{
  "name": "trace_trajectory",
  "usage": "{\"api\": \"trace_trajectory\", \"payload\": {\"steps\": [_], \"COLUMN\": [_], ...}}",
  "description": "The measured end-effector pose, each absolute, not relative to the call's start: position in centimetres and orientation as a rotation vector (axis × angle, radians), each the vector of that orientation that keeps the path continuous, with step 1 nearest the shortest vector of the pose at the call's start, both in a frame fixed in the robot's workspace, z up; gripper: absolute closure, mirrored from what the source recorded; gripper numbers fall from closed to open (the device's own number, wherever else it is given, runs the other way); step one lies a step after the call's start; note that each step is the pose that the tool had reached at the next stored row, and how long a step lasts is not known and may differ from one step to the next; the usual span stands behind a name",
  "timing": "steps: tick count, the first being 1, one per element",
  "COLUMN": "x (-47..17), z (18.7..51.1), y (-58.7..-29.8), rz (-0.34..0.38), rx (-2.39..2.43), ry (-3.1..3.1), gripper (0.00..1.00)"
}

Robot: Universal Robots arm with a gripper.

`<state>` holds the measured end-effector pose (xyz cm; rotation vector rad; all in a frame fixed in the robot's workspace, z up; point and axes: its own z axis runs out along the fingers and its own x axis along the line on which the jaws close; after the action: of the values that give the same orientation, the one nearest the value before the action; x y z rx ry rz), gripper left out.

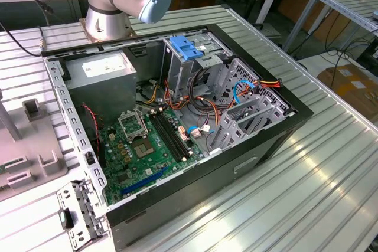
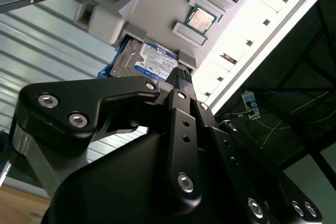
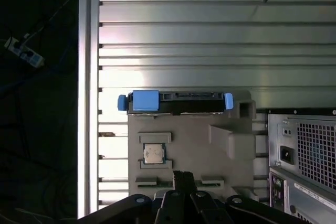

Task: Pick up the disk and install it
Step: 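Pick up the disk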

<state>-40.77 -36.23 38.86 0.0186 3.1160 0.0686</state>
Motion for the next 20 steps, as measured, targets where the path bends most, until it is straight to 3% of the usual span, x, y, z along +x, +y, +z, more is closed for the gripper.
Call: {"api": "trace_trajectory", "payload": {"steps": [20], "x": [-40.77], "z": [38.86], "y": [-36.23], "rz": [0.07], "rx": [-0.078], "ry": [3.116], "gripper": [0.89]}}
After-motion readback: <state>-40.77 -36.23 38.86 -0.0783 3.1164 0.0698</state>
